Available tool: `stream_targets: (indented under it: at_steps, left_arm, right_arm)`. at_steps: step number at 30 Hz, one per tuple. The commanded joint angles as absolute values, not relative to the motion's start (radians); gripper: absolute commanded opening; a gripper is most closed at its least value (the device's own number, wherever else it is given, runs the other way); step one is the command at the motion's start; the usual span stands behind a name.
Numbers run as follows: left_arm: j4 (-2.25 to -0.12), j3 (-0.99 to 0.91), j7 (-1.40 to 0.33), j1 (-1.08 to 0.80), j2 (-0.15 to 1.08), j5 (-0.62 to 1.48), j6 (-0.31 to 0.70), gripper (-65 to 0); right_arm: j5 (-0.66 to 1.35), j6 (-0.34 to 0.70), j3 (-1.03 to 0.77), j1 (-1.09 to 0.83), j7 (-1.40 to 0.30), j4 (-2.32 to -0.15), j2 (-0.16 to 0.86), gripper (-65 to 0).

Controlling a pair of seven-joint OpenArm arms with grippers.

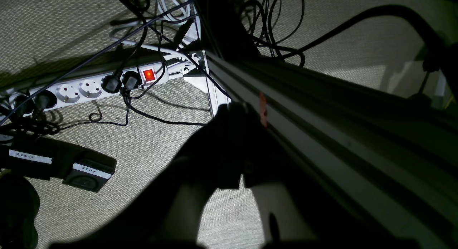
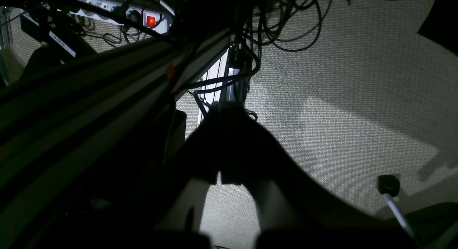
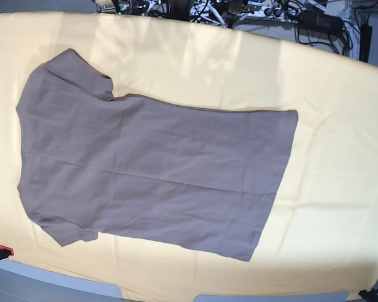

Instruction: Fold the T-shirt properly

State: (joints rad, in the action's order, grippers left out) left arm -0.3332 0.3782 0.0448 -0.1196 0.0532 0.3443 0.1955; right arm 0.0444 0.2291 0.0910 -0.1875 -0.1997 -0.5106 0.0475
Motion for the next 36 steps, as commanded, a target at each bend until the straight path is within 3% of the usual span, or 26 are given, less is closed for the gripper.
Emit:
stream_targets:
  at_steps: [1,12,21,27,36]
  left_arm:
    - [-0.341,0.379,0.051,-0.124,0.049,0.348,0.208,-65.0]
    - [-0.341,0.379,0.046,-0.125,0.05,0.348,0.208,-65.0]
    - [-0.445,0.379,-0.173,-0.187,0.053,0.226,0.209,-65.0]
    - [-0.621,0.379,-0.212,-0.312,0.084,0.225,0.21,-65.0]
    - [-0.9,0.379,-0.333,-0.492,0.202,0.226,0.216,-65.0]
  right_arm:
    - [0.051,0.236,0.093,-0.188,-0.196,-0.519,0.05,-65.0]
    - [0.051,0.235,0.093,-0.189,-0.196,-0.522,0.051,-65.0]
    - [0.051,0.237,0.093,-0.233,-0.372,-0.557,0.064,-65.0]
    - [0.07,0.4,0.093,-0.384,-0.371,-0.694,0.122,-65.0]
    - [0.211,0.484,0.093,-0.627,-0.387,-0.922,0.216,-65.0]
